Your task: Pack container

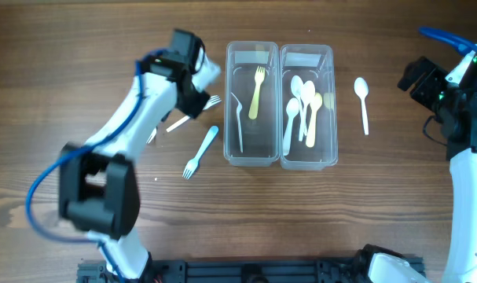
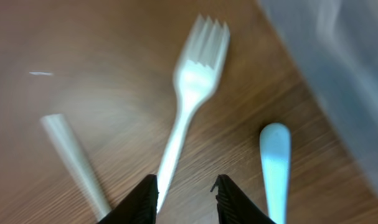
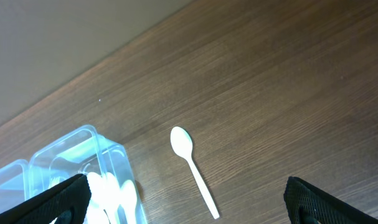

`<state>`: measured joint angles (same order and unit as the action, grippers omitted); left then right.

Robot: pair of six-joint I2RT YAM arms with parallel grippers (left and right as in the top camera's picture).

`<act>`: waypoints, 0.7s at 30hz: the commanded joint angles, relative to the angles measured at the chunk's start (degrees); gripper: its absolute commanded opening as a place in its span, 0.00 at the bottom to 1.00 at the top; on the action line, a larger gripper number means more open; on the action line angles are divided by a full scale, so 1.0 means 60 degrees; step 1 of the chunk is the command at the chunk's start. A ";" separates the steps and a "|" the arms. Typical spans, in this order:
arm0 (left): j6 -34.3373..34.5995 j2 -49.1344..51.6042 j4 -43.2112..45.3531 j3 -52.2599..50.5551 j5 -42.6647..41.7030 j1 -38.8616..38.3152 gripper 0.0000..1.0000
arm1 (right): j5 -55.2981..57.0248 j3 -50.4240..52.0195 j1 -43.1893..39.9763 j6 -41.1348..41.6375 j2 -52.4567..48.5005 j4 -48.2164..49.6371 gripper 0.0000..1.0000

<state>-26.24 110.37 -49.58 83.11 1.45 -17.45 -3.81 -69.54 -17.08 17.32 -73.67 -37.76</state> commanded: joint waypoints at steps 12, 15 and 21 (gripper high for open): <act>-0.1304 0.1413 0.0423 -0.0259 -0.0222 -0.0044 0.12 | 0.0106 -0.0040 -0.0025 0.0127 -0.0062 -0.0004 1.00; -0.1264 0.1056 0.0324 -0.0229 0.0029 -0.0084 0.13 | 0.0106 -0.0040 -0.0025 0.0127 -0.0062 -0.0004 1.00; -0.1483 0.0317 0.0951 -0.0226 -0.0175 0.0127 0.45 | 0.0106 -0.0040 -0.0025 0.0124 -0.0062 -0.0004 1.00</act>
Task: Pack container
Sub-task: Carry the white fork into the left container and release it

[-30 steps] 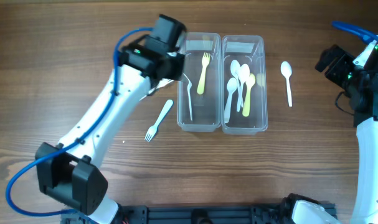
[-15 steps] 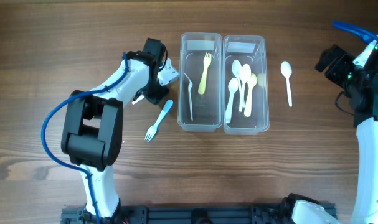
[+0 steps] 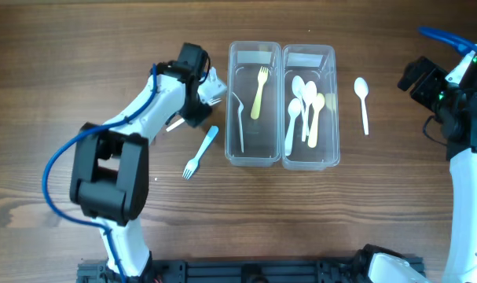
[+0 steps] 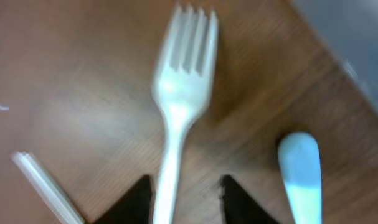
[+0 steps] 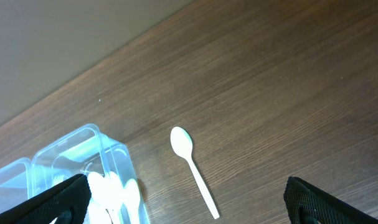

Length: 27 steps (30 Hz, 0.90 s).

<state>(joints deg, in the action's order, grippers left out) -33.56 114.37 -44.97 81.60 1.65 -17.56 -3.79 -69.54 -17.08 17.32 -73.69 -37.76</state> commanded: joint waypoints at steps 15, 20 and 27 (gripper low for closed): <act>-0.1840 0.0481 0.0714 0.0022 -0.0495 0.0568 0.47 | 0.0102 -0.0040 -0.0025 0.0127 -0.0058 -0.0004 1.00; -0.1840 0.0521 0.0685 0.0015 -0.0849 0.0747 0.47 | 0.0102 -0.0040 -0.0025 0.0127 -0.0058 -0.0004 1.00; -0.1836 0.0641 0.0484 0.0007 -0.1206 0.0750 0.47 | 0.0102 -0.0040 -0.0025 0.0124 -0.0058 -0.0004 1.00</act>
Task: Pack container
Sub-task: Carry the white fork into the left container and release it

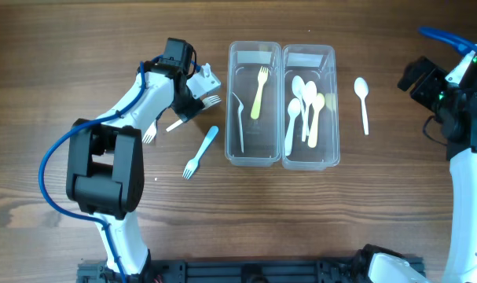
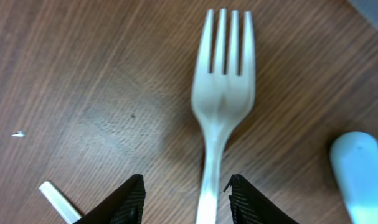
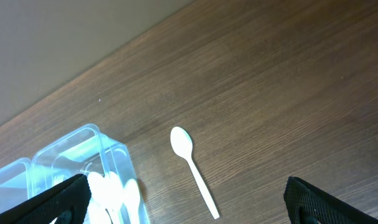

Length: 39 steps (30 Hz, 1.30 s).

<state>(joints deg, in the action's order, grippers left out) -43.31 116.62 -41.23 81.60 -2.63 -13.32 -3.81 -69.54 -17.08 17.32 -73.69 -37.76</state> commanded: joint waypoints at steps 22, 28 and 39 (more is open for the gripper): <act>0.1628 0.0459 -0.0463 0.0044 0.0612 0.0044 0.04 | 0.0106 -0.0040 -0.0025 0.0127 -0.0058 -0.0004 1.00; 0.4204 -0.1322 -0.0721 0.0474 0.0623 0.0044 0.04 | 0.0106 -0.0040 -0.0025 0.0127 -0.0058 -0.0004 1.00; 0.8495 -0.3621 -0.0466 0.0448 -0.1158 -0.1800 0.04 | 0.0106 -0.0040 -0.0025 0.0127 -0.0058 -0.0004 1.00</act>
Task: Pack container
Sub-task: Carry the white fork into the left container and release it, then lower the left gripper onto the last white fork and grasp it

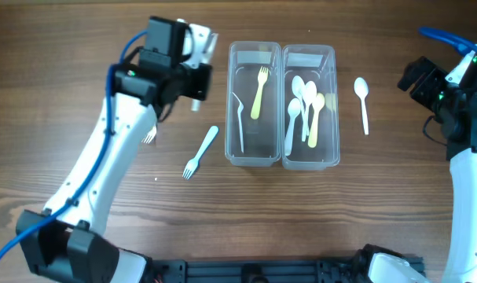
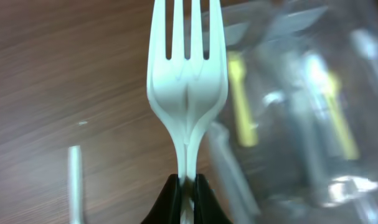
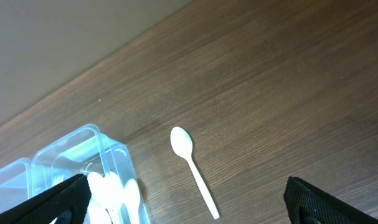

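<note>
My left gripper (image 2: 187, 188) is shut on the handle of a white fork (image 2: 187, 74), held off the table with its tines pointing away. In the overhead view this gripper (image 1: 196, 81) hangs just left of the two clear containers. The left container (image 1: 232, 102) holds a yellow fork (image 1: 257, 93) and a pale fork. The right container (image 1: 333, 102) holds several spoons. A white spoon (image 1: 362, 102) lies on the table right of the containers and shows again as the white spoon (image 3: 192, 168). My right gripper (image 3: 187, 190) stands open high above that spoon.
A light blue fork (image 1: 201, 151) lies on the wood left of the containers' front end. Another white fork (image 1: 150, 135) peeks out beside my left arm. A white handle (image 2: 75, 183) lies on the table below the held fork.
My left gripper was open astride the white fork's handle on the table. It is now shut on that handle, and the fork is lifted beside the containers. The right arm has not moved.
My left gripper stood open over the white fork on the table, left of the containers. Over the following two moments it sat closer, its fingers either side of the handle. Now it holds the fork in the air. The right arm stayed still throughout.
</note>
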`<state>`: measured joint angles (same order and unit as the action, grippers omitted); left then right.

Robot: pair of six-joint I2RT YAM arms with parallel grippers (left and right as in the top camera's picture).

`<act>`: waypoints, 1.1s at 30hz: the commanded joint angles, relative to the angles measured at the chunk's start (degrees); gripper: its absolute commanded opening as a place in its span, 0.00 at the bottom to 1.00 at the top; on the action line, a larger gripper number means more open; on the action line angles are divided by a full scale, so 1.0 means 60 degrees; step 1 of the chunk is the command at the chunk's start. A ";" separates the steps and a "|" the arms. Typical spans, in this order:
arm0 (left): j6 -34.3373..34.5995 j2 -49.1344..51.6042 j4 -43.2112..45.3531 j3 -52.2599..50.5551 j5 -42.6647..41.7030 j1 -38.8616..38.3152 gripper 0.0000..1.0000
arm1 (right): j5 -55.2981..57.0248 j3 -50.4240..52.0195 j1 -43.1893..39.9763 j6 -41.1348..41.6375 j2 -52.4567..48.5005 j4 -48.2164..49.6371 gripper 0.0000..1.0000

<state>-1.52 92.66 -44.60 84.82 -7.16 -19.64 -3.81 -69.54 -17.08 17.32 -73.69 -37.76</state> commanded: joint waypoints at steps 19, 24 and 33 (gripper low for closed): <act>0.3501 0.1351 0.0787 0.0477 0.0102 -0.2087 0.86 | 0.0106 -0.0040 -0.0025 0.0135 -0.0058 -0.0004 1.00; 0.1781 0.0087 -0.0488 0.0477 0.1275 -0.1144 0.95 | 0.0106 -0.0040 -0.0025 0.0135 -0.0058 -0.0004 1.00; -0.1024 0.1530 -0.2583 -0.0160 0.1781 0.2459 0.90 | 0.0106 -0.0040 -0.0025 0.0135 -0.0058 -0.0004 1.00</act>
<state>4.29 96.68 -59.59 85.56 10.83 -11.18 -3.81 -69.54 -17.08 17.32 -73.69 -37.78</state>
